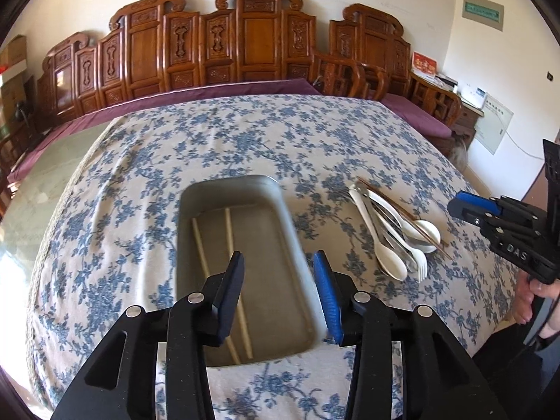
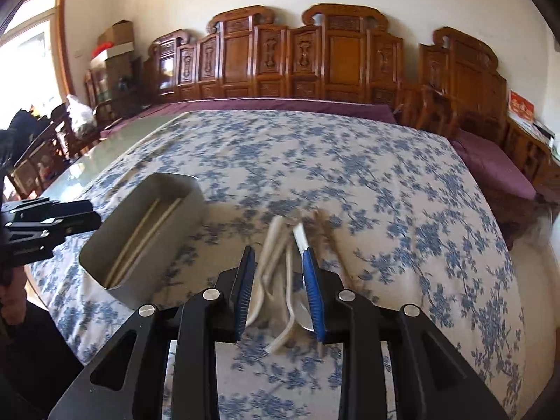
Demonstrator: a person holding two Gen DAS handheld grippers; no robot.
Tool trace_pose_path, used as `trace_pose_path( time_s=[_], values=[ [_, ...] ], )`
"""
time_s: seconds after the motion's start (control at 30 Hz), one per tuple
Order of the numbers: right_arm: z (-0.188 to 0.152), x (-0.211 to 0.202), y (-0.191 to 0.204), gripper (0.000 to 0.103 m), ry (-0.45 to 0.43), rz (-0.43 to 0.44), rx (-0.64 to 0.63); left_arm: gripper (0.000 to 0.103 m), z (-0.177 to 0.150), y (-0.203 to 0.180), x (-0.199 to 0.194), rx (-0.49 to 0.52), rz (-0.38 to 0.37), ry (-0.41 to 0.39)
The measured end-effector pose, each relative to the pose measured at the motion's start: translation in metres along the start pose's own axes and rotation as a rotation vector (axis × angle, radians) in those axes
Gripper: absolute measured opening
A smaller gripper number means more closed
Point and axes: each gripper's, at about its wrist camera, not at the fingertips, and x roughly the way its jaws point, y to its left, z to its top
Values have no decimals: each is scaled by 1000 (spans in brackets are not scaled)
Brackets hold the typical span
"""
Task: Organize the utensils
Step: 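Grasp another wooden chopstick with the right tool while the left tool reaches the pile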
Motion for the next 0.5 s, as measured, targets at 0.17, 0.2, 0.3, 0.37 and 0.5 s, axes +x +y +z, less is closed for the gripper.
trace_pose_path(
  time_s=[0.17,0.2,0.3,0.37,0.5],
  values=[
    [-14,15,-8,31,33,-9,4,40,-4,-16,8,25,-17,14],
    [-17,21,-11,31,48,-15,0,40,-5,-19,9,30,-21,17],
    [-22,35,-15,31,77,-16,2,40,-8,-26,11,39,-31,23],
    [-25,43,-17,31,95,-17,-5,40,-9,-32,12,47,-38,25],
    [-29,57,-21,31,141,-15,-9,41,-11,-41,14,58,-45,27]
  ],
)
